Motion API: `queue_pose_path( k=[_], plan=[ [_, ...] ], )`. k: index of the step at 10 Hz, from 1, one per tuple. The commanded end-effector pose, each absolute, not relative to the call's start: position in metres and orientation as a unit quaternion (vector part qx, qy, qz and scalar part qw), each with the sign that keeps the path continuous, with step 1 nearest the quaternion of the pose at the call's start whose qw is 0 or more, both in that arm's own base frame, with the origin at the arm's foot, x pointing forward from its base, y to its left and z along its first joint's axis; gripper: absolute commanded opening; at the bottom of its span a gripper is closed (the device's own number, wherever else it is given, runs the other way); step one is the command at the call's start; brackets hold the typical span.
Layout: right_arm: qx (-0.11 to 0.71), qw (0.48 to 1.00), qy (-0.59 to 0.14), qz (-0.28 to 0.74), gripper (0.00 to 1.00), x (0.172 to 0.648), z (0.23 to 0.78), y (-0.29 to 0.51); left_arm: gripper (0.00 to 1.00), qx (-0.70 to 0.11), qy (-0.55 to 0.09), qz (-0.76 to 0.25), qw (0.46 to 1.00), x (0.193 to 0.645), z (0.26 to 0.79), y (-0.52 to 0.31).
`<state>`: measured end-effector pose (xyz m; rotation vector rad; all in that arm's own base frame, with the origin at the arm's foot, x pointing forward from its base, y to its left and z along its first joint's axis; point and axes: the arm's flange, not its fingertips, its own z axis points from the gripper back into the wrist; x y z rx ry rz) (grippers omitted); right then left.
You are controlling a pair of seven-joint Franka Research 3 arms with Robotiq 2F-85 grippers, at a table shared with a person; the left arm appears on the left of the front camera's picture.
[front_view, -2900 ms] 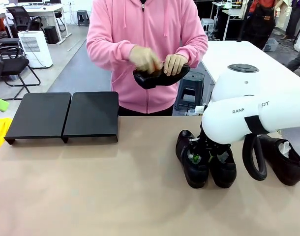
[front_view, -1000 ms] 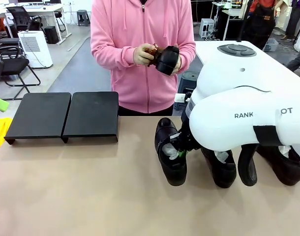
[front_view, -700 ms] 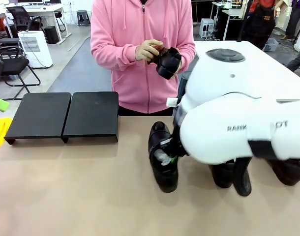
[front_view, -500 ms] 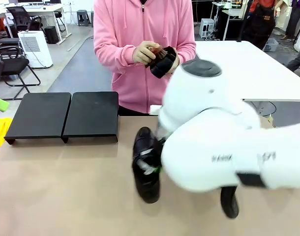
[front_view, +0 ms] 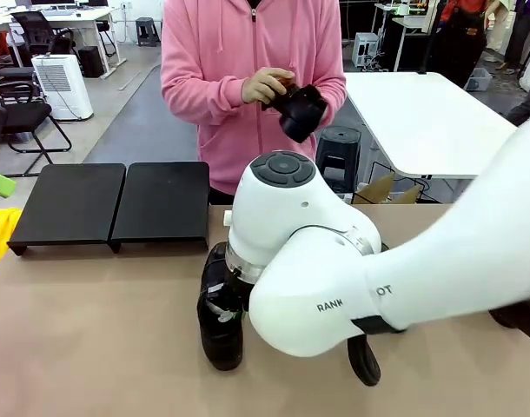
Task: Organize the shoes by placing them on the stand.
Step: Pick up one Shoe and place it in the middle of the table.
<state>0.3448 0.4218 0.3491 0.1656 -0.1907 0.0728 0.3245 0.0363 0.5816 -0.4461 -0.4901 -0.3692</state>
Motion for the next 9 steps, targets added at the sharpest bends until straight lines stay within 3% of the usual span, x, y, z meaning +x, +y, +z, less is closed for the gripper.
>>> queue_pose_path(
  k=[1,2,7,9],
  plan=[
    [0.092,0.990,-0.103,0.016,0.03,0.353,0.344,0.449,1.00,-0.228,-0.241,-0.183,0.925,0.324,0.583,0.038],
    [0.101,0.989,-0.108,-0.004,0.15,0.352,0.343,0.447,1.00,-0.228,-0.241,-0.183,0.925,0.324,0.583,0.038],
    [0.098,0.989,-0.098,-0.059,0.97,0.334,0.360,0.427,1.00,-0.228,-0.241,-0.183,0.925,0.324,0.583,0.038],
    [0.100,0.990,-0.095,-0.036,1.00,0.346,0.355,0.431,1.00,-0.228,-0.241,-0.183,0.925,0.324,0.583,0.038]
  ],
)
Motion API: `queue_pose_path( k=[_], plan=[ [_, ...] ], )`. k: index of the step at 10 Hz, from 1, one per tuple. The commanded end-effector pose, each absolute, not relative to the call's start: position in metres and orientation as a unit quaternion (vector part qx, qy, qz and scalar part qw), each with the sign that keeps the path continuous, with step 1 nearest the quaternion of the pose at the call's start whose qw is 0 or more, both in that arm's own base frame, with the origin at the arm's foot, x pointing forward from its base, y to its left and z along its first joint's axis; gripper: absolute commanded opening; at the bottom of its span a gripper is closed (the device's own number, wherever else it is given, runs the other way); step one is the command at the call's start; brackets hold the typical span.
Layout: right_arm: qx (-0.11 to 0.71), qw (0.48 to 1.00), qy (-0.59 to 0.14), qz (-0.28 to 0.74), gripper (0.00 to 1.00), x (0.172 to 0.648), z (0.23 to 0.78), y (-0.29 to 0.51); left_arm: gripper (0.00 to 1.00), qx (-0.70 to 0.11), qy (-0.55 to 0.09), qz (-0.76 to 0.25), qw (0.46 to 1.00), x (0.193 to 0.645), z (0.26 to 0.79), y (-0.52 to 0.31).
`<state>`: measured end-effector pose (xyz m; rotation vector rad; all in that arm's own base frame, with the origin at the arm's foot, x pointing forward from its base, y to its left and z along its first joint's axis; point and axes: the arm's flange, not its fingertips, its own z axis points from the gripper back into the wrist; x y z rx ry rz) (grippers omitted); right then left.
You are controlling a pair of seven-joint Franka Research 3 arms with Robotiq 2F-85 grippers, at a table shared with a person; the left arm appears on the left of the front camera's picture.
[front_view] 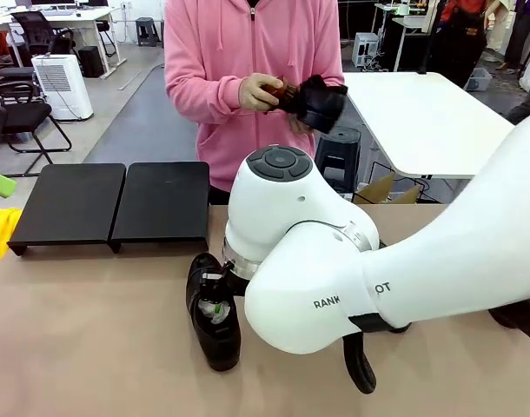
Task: Organize the shoes by placing them on the stand.
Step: Pick up one Shoe and place it in the middle of the table, then place the Shoe from the middle of the table onto the Shoes Stand.
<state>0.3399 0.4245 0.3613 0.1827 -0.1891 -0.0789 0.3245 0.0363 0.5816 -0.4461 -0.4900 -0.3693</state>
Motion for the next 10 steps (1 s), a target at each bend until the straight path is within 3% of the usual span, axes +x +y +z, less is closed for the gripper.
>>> queue_pose_path(
  k=[1,9,10],
  plan=[
    [0.100,0.990,-0.095,-0.036,1.00,0.346,0.355,0.431,1.00,-0.228,-0.241,-0.183,0.925,0.324,0.583,0.038],
    [0.095,0.991,-0.090,-0.039,1.00,0.342,0.353,0.427,1.00,-0.228,-0.241,-0.183,0.925,0.324,0.583,0.038],
    [0.094,0.987,-0.112,-0.062,1.00,0.330,0.373,0.409,1.00,-0.218,-0.239,-0.180,0.929,0.325,0.582,0.036]
  ],
)
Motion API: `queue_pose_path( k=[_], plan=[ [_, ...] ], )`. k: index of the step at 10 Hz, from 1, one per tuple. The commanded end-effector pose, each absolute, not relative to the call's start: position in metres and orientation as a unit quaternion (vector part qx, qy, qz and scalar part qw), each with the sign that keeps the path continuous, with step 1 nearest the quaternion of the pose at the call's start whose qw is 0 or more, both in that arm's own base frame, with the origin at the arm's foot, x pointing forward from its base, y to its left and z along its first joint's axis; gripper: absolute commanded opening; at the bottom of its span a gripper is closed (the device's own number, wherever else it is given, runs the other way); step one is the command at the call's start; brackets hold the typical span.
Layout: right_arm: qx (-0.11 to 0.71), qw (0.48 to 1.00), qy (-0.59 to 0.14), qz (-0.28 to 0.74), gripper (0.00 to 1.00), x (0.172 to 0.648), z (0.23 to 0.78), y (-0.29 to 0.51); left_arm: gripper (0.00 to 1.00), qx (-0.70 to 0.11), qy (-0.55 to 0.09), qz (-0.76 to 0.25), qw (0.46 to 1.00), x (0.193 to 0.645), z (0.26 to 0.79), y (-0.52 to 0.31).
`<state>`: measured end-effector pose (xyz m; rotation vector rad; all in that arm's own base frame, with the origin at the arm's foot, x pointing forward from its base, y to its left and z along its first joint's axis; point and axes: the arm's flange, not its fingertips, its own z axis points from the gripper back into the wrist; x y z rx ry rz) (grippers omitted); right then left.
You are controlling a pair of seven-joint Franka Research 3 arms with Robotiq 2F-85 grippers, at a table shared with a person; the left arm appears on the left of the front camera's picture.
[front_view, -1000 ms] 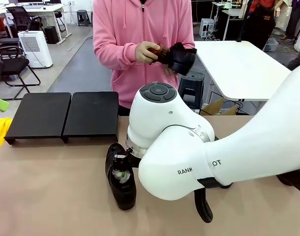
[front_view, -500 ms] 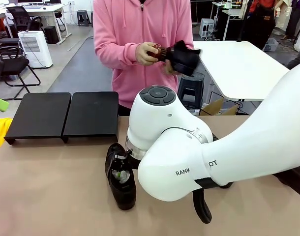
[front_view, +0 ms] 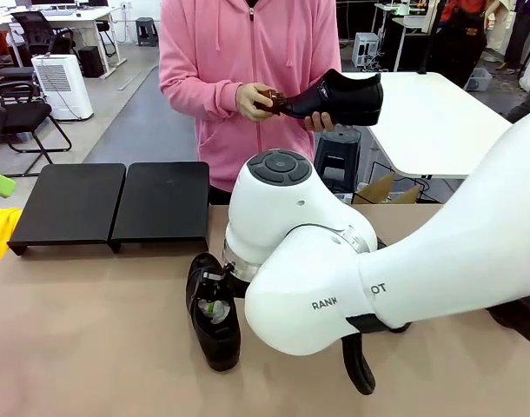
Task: Organize the shoes by placing them on the stand.
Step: Place the Shoe from the middle of the table onto the Shoes Stand.
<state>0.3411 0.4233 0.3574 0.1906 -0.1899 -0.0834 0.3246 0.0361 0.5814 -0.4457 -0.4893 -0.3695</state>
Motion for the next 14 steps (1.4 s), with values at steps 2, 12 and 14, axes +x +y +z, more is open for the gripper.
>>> queue_pose_path(
  k=[2,12,14],
  plan=[
    [0.068,0.981,-0.147,-0.103,1.00,0.318,0.411,0.373,1.00,-0.219,-0.232,-0.232,0.919,0.300,0.584,-0.022],
    [0.032,0.958,-0.197,-0.208,1.00,0.333,0.472,0.284,1.00,-0.185,-0.171,-0.204,0.946,0.265,0.581,-0.139],
    [0.042,0.933,-0.220,-0.282,1.00,0.332,0.496,0.240,1.00,-0.189,-0.139,-0.140,0.962,0.277,0.559,-0.196]
  ],
)
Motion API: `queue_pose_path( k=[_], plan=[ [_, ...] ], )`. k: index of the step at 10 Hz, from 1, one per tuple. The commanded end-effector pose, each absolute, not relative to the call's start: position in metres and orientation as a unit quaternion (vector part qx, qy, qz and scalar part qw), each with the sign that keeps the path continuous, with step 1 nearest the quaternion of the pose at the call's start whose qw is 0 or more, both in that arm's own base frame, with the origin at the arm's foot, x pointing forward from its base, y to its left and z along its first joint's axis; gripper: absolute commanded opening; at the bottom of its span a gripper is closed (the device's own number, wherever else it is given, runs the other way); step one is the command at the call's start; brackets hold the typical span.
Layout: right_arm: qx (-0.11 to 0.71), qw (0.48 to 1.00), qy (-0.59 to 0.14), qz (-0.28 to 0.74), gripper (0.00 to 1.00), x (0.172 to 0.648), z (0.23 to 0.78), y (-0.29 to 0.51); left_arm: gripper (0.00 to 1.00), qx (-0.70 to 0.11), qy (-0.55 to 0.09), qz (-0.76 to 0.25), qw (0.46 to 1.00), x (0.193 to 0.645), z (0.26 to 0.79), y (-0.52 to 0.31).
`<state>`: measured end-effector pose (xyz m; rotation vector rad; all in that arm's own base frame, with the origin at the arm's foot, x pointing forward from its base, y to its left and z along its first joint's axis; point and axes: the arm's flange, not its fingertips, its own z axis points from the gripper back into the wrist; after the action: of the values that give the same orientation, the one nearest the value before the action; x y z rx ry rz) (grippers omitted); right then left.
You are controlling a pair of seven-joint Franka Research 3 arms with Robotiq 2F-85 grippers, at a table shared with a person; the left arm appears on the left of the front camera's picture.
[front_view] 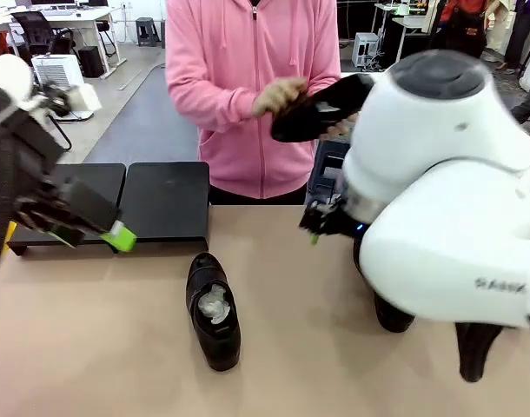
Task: Organize the shoes by placing them on the stand.
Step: Place the Shoe from the middle of the table onto the Shoes Stand.
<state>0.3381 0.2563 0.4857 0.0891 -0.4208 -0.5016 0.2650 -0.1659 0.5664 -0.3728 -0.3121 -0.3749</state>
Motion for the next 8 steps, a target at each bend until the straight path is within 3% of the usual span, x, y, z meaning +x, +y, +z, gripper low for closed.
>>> queue_pose_path(
  k=[1,4,7,8],
  plan=[
    [0.054,0.923,-0.223,-0.308,1.00,0.328,0.501,0.223,1.00,-0.176,-0.118,-0.107,0.971,0.283,0.548,-0.220],
    [0.074,0.911,-0.223,-0.338,1.00,0.323,0.499,0.195,1.00,-0.111,-0.054,-0.040,0.992,0.306,0.521,-0.283],
    [0.100,0.882,-0.224,-0.403,1.00,0.310,0.497,0.152,1.00,-0.067,-0.045,0.052,0.995,0.330,0.487,-0.330],
    [0.070,0.907,-0.220,-0.353,1.00,0.321,0.500,0.180,1.00,-0.061,-0.051,0.064,0.995,0.334,0.474,-0.338]
  ],
)
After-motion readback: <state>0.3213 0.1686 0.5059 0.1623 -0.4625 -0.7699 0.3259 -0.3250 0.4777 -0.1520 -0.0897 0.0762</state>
